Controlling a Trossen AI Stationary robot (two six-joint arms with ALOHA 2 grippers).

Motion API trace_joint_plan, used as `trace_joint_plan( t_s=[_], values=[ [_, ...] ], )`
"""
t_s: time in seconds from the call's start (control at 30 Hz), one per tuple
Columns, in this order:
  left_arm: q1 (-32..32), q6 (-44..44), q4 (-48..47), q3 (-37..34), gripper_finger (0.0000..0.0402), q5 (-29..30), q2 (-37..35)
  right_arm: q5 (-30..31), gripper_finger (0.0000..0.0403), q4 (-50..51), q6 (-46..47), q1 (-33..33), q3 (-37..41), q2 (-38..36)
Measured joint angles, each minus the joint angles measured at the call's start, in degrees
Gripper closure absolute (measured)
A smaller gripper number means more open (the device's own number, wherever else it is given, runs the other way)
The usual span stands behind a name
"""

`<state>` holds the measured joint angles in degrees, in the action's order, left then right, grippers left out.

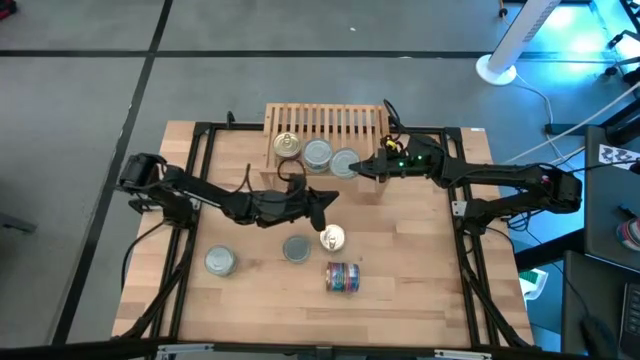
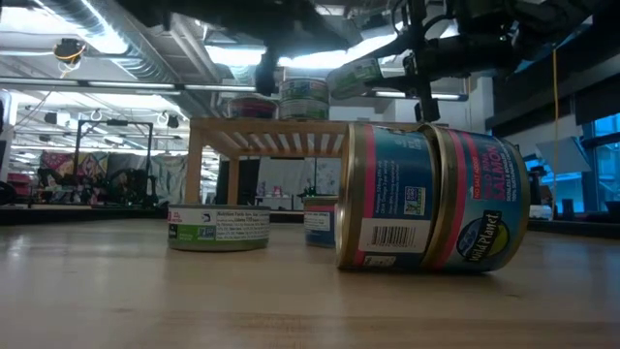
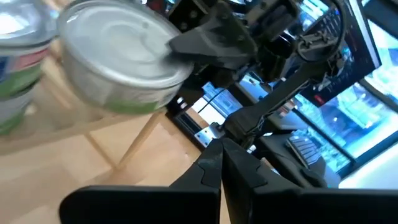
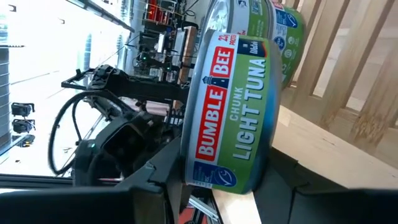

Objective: Stack canned seafood by type on shelf
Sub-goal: Put the green tuna can on the shelf

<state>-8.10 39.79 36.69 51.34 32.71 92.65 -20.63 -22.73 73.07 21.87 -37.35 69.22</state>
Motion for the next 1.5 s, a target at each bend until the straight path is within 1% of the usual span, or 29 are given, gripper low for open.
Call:
trace_joint_plan(
  t_s=[0.17, 0.33, 0.5, 0.67, 0.87, 1.07, 1.2, 1.5],
  values=[
    [0.0, -4.2, 0.1, 3.0, 0.0401, 0.0, 1.2, 0.5, 0.026, 2.5, 0.0, 0.0, 0.4, -3.1],
    [0.0, -5.3, 0.0, 4.0, 0.04, 0.0, 1.2, 1.6, 0.026, 7.8, -1.0, 0.0, 0.3, -7.5],
    [0.3, -5.2, 0.0, 4.1, 0.04, 0.0, 1.2, 2.6, 0.026, 13.2, -3.1, 0.0, 0.3, -9.8],
    [0.7, -4.2, 0.4, 4.9, 0.04, 0.2, 2.9, 2.6, 0.026, 15.4, -4.4, 0.0, 0.3, -10.0],
    [0.7, -7.8, 0.1, 10.4, 0.04, 0.1, 7.9, 1.6, 0.026, 17.0, -4.6, 2.0, 0.2, -10.7],
    [1.8, -11.3, 0.1, 15.3, 0.04, 0.2, 12.1, 2.0, 0.026, 20.4, -6.3, 4.7, 0.1, -10.6],
    [2.5, -11.7, -0.1, 17.0, 0.04, 0.2, 14.3, 2.1, 0.026, 21.9, -7.3, 5.3, 0.1, -10.6],
    [3.6, -10.8, 0.0, 19.0, 0.04, 2.7, 18.6, 2.4, 0.026, 22.5, -7.3, 5.2, 0.1, -10.7]
  ],
)
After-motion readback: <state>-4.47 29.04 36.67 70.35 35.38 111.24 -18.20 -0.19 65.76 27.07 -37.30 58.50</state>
